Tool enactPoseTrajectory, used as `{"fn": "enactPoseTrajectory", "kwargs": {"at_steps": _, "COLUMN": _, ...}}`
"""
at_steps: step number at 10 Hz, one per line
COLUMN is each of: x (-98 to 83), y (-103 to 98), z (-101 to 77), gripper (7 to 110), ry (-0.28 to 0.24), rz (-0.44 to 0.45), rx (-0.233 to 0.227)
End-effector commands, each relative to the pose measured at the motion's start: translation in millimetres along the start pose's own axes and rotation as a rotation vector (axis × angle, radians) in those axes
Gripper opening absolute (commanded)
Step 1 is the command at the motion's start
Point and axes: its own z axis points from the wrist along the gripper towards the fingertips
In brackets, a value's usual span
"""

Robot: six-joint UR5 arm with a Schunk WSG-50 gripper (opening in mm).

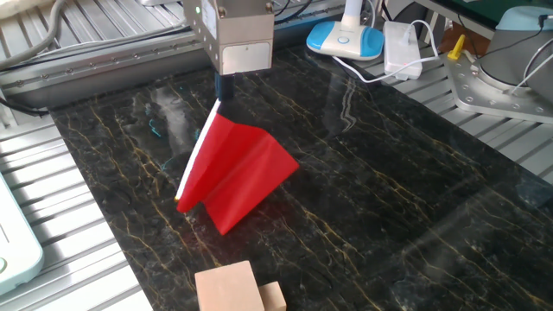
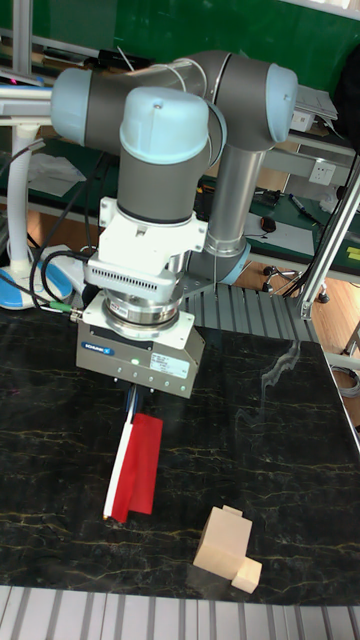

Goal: Wave the flag

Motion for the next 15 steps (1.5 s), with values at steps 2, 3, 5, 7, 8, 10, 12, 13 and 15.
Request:
{"fn": "enactPoseTrajectory", "kwargs": {"at_steps": 2, "x": -4.5, "y": 2, "z": 0.9, "gripper": 7, "ry": 0.005, "rz": -0.043, "rx": -0.013}}
{"fn": "enactPoseTrajectory", "kwargs": {"at_steps": 3, "x": -9.1, "y": 2, "z": 0.8, "gripper": 7, "ry": -0.013, "rz": -0.041, "rx": -0.013}}
{"fn": "enactPoseTrajectory", "kwargs": {"at_steps": 5, "x": -21.2, "y": 8, "z": 0.3, "gripper": 7, "ry": -0.062, "rz": -0.027, "rx": -0.036}}
{"fn": "enactPoseTrajectory", "kwargs": {"at_steps": 7, "x": -19.5, "y": 17, "z": -0.2, "gripper": 7, "ry": -0.055, "rz": -0.015, "rx": -0.074}}
{"fn": "enactPoseTrajectory", "kwargs": {"at_steps": 8, "x": -16.7, "y": 15, "z": 0.1, "gripper": 7, "ry": -0.044, "rz": -0.017, "rx": -0.067}}
{"fn": "enactPoseTrajectory", "kwargs": {"at_steps": 10, "x": -9.1, "y": 13, "z": 0.5, "gripper": 7, "ry": -0.014, "rz": -0.038, "rx": -0.056}}
{"fn": "enactPoseTrajectory", "kwargs": {"at_steps": 12, "x": -1.8, "y": 15, "z": -8.4, "gripper": 7, "ry": 0.020, "rz": -0.082, "rx": -0.068}}
{"fn": "enactPoseTrajectory", "kwargs": {"at_steps": 13, "x": 2.2, "y": 14, "z": -35.9, "gripper": 7, "ry": 0.036, "rz": -0.095, "rx": -0.062}}
{"fn": "enactPoseTrajectory", "kwargs": {"at_steps": 15, "x": 23.9, "y": 18, "z": -68.5, "gripper": 7, "ry": 0.024, "rz": -0.086, "rx": -0.037}}
